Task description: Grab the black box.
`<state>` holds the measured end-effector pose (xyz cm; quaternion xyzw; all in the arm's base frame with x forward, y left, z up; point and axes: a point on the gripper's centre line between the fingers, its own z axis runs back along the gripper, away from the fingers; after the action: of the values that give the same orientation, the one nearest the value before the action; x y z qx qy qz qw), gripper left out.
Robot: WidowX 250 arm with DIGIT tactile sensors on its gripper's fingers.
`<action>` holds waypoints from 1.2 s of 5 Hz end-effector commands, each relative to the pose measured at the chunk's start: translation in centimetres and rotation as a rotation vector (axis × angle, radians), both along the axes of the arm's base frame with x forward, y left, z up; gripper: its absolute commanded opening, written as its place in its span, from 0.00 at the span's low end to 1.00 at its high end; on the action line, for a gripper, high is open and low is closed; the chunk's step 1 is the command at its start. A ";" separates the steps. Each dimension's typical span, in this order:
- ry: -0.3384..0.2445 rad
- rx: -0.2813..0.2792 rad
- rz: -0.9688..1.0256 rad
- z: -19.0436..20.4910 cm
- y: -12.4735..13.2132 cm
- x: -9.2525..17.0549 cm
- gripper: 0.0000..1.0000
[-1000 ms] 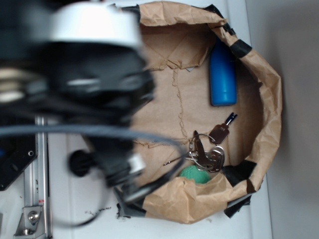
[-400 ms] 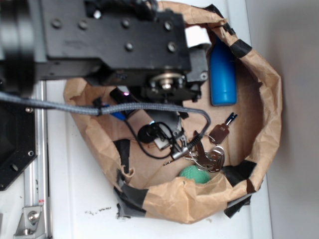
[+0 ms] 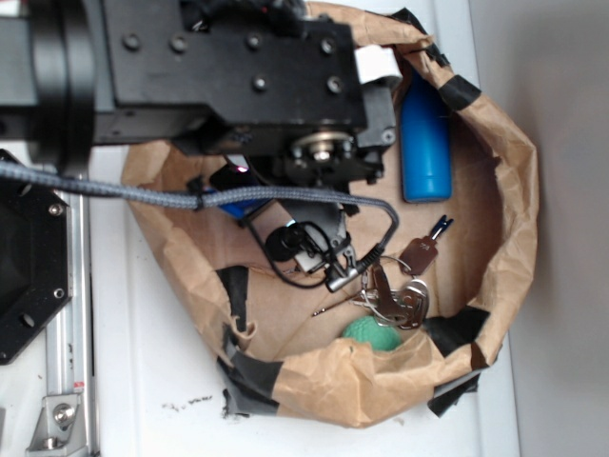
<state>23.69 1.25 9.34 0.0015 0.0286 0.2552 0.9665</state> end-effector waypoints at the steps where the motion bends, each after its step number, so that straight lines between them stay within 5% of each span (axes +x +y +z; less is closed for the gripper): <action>1: -0.040 0.031 0.011 -2.3 2.5 -1.8 1.00; 3: -0.012 0.068 0.004 -4.8 4.2 -4.3 1.00; 6: -0.031 0.102 0.000 -4.9 3.4 -3.6 1.00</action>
<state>20.10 4.07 4.21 0.0465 0.0086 0.2537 0.9661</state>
